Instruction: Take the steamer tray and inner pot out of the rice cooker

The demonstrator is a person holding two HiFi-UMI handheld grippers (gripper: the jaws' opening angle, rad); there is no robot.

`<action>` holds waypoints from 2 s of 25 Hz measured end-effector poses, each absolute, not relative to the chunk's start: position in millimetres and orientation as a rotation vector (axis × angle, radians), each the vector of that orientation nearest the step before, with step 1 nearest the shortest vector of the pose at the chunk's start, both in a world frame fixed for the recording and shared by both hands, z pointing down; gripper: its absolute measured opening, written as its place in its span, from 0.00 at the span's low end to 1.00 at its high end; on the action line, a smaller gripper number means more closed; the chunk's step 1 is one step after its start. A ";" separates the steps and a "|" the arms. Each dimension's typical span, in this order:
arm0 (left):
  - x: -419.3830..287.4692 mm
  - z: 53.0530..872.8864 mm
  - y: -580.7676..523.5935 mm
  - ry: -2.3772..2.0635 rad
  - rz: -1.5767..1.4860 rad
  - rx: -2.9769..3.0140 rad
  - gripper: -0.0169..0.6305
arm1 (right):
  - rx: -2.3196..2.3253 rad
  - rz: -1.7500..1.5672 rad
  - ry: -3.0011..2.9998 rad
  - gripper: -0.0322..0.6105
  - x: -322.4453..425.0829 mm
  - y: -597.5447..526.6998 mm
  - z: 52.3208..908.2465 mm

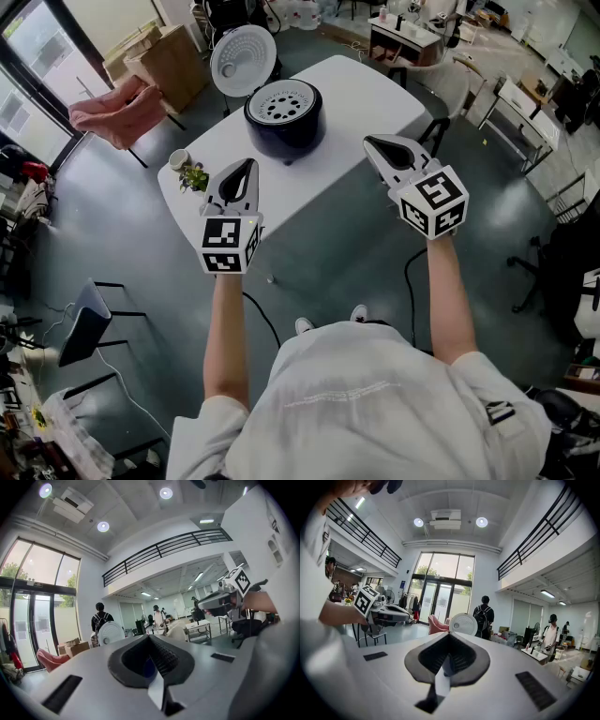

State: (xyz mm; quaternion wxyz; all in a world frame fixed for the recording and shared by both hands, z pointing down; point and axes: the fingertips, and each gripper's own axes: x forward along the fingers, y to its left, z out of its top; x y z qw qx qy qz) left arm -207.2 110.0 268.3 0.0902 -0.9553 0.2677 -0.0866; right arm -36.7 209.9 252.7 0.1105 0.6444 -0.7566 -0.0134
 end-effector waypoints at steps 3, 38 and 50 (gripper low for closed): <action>-205.9 269.0 108.7 0.790 -0.258 -2.839 0.05 | 1.894 -0.039 -2.224 0.09 -36.7 207.8 254.4; -133.8 280.4 124.2 0.816 -0.299 -2.874 0.30 | 1.886 0.112 -2.494 0.40 36.2 200.3 258.2; -113.0 297.5 140.8 0.931 -0.359 -2.868 0.30 | 1.702 0.217 -2.636 0.42 57.9 215.8 278.7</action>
